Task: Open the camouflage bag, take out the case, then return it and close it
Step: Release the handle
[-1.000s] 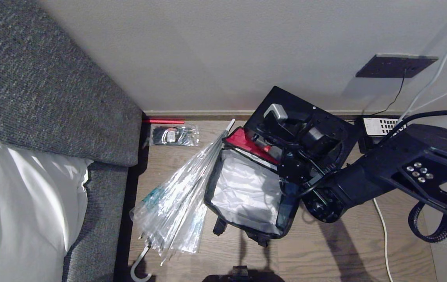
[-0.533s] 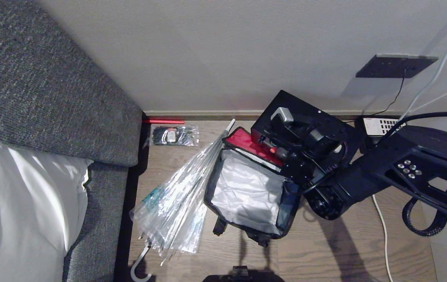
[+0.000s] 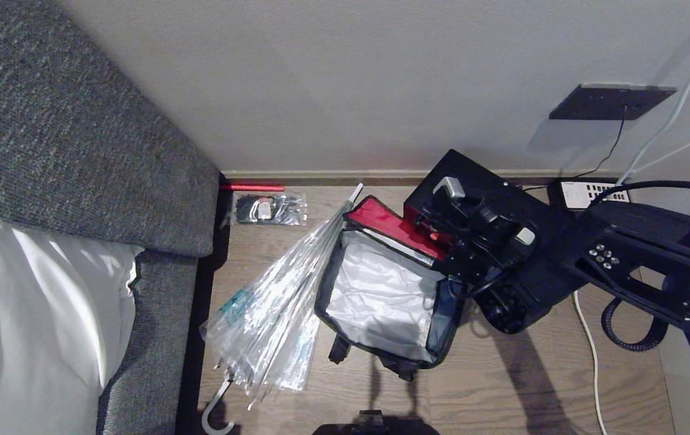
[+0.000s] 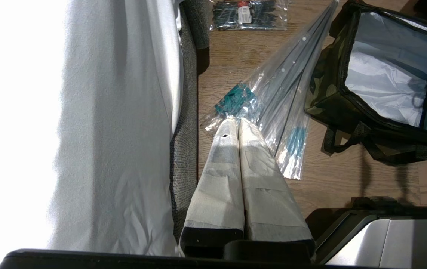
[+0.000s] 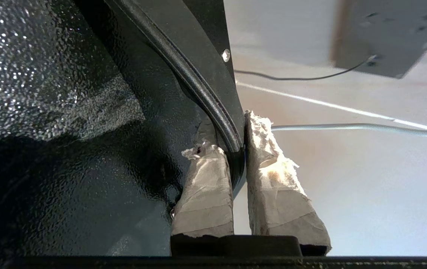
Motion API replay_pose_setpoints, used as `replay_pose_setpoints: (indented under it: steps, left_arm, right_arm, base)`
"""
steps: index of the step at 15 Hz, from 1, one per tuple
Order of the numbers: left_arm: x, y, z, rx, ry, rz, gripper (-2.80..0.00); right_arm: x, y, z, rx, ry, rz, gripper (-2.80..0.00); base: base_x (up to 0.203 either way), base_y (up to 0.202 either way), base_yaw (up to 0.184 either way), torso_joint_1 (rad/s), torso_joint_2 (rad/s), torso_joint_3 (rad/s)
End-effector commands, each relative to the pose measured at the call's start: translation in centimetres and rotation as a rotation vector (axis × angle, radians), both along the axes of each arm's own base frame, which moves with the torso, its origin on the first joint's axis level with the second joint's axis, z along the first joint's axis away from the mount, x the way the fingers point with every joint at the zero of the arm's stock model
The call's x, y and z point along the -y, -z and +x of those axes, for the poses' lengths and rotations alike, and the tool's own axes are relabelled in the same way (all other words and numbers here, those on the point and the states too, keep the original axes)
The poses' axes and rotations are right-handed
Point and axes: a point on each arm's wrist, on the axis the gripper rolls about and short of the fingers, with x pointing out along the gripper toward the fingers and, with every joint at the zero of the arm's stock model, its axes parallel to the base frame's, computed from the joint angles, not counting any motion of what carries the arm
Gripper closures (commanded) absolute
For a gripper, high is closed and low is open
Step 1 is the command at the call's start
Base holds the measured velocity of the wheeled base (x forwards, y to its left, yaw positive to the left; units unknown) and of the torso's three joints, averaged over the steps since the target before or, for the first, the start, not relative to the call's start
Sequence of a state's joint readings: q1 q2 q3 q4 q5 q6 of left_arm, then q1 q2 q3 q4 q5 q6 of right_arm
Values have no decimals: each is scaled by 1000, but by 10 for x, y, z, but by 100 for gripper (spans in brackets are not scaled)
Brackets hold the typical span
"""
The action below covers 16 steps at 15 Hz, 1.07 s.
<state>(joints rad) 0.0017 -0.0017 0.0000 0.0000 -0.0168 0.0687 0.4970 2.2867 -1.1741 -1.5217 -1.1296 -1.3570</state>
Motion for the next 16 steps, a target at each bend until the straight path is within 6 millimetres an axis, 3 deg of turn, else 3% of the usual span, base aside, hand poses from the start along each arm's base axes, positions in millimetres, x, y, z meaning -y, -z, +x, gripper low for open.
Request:
replay_pose_setpoints:
  steps: [1,6,13,16]
  left_arm:
    - [0,0,0,-2,0,0,0]
    - [0,0,0,0,0,0,0]
    - [0,0,0,0,-1,0,0]
    - [0,0,0,0,-1,0,0]
  right_arm:
    - [3,14,8,-22,20,-11,0]
    - [12,48,31,-32,18,-11,0]
    - [8,90,50,-66,9,-29,0]
    - [7,97,56,-61,13,-28,0]
  base:
    - [0,0,0,0,0,0]
    - [0,0,0,0,0,0]
    - [0,0,0,0,0,0]
    - [0,0,0,0,0,0]
